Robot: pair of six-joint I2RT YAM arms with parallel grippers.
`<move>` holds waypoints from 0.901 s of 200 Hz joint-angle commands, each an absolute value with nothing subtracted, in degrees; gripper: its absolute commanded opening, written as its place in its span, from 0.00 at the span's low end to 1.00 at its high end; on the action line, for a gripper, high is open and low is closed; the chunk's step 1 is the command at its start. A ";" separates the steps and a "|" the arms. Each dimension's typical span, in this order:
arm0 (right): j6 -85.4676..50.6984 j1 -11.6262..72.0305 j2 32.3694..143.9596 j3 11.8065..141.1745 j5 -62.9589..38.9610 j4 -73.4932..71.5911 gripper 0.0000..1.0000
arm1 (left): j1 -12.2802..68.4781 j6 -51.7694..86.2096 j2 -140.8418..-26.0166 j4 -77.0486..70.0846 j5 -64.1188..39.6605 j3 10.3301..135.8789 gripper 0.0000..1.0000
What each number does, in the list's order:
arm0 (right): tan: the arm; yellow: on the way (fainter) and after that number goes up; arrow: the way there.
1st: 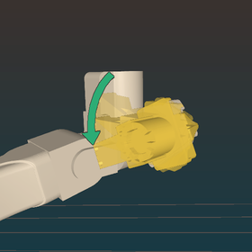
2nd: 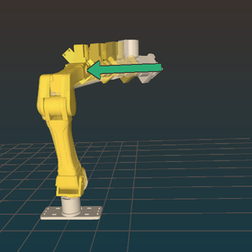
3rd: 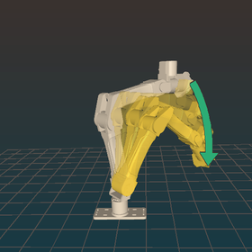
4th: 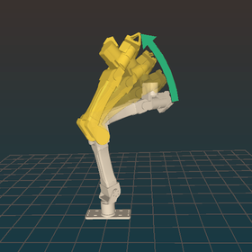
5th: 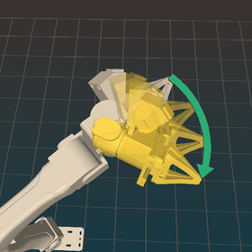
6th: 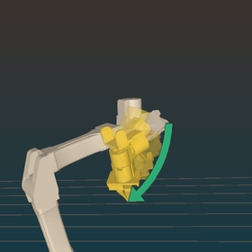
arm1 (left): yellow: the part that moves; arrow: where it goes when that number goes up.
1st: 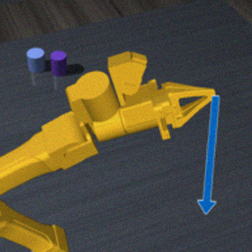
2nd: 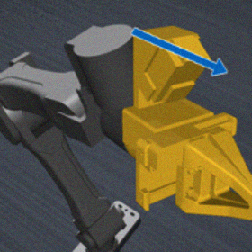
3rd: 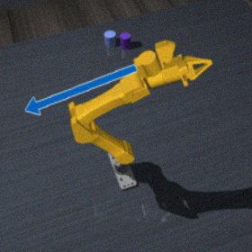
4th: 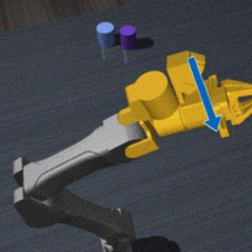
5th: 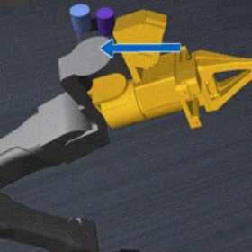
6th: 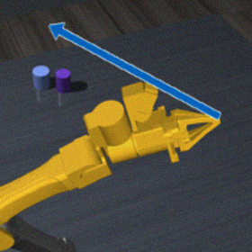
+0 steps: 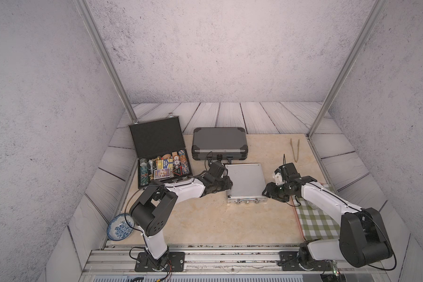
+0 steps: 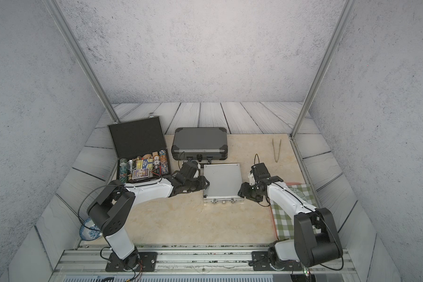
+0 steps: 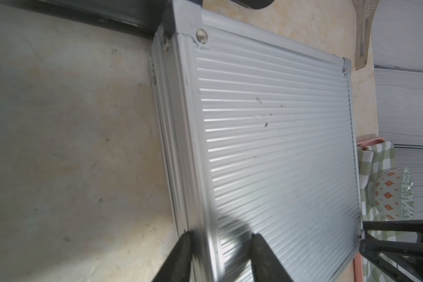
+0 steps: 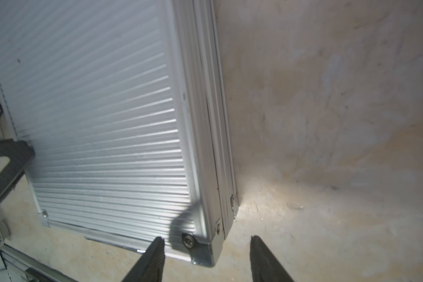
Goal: Close the poker set cases
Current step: Move the poker set case to the center of the board.
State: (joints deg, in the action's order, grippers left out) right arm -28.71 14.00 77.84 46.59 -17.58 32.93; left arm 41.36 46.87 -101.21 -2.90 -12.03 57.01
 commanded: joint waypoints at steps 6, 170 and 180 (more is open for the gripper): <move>-28.93 13.51 74.05 49.07 -15.36 39.08 0.63 | 44.04 52.14 -103.90 -6.63 -13.49 56.53 0.42; -69.68 21.24 59.13 33.14 -17.05 19.16 0.70 | 46.05 52.23 -108.13 -7.54 -12.99 60.18 0.42; -71.78 21.64 59.37 32.15 -15.59 18.29 0.70 | 45.97 51.91 -108.11 -7.35 -13.14 60.22 0.42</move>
